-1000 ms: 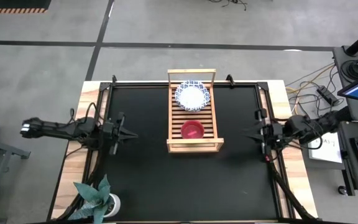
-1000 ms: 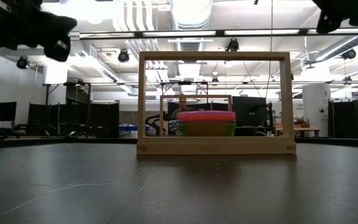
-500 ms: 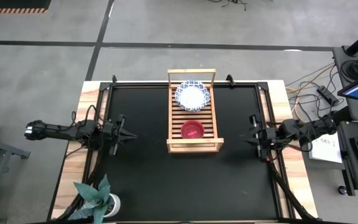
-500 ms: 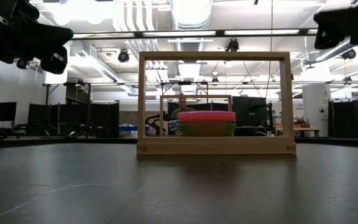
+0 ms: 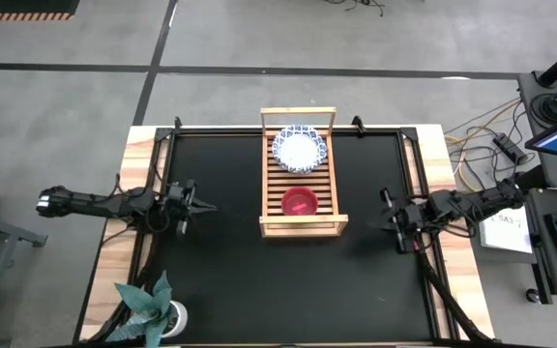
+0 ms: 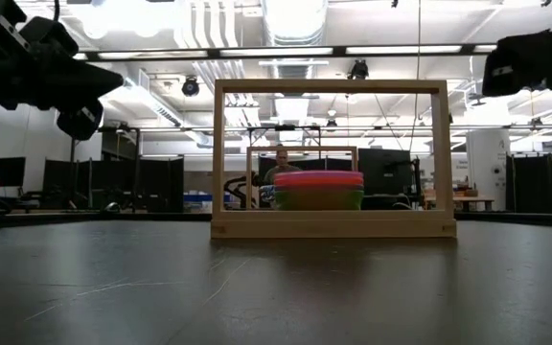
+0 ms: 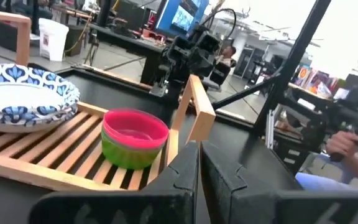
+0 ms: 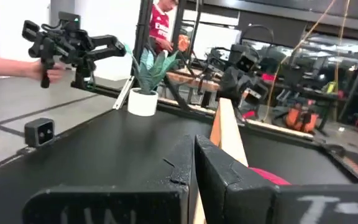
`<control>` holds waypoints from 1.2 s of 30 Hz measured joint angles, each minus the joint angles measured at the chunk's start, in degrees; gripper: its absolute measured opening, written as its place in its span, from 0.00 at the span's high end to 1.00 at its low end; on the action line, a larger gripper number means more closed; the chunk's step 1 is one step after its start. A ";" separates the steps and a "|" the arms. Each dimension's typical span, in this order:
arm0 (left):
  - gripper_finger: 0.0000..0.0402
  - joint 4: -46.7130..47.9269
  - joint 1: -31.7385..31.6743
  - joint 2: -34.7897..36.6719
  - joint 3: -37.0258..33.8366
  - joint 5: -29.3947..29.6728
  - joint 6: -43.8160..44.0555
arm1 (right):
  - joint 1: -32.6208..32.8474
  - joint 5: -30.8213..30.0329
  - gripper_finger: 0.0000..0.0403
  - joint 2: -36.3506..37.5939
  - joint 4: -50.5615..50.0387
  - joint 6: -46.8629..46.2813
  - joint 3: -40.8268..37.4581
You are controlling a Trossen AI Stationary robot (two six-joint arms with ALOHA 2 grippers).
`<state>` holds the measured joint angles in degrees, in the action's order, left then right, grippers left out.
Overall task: Place and stack bowls onto a shelf
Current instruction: Return to Home Position
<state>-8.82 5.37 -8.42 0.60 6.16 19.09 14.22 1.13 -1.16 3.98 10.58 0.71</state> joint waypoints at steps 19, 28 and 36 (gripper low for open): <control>1.00 0.03 0.00 -3.22 0.00 -0.05 -1.56 | 0.00 -11.70 0.98 -0.42 -1.41 -28.56 -0.04; 1.00 0.04 0.00 -3.40 0.00 -0.08 -1.57 | 0.00 -11.70 0.98 -0.43 -1.47 -28.58 -0.07; 1.00 0.04 0.00 -3.46 0.02 -0.09 -1.59 | 0.00 -11.70 0.98 -0.43 -1.52 -28.58 -0.09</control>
<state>-8.78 5.37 -11.88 0.62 6.07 17.50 14.22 -10.57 -1.58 2.46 -18.00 0.62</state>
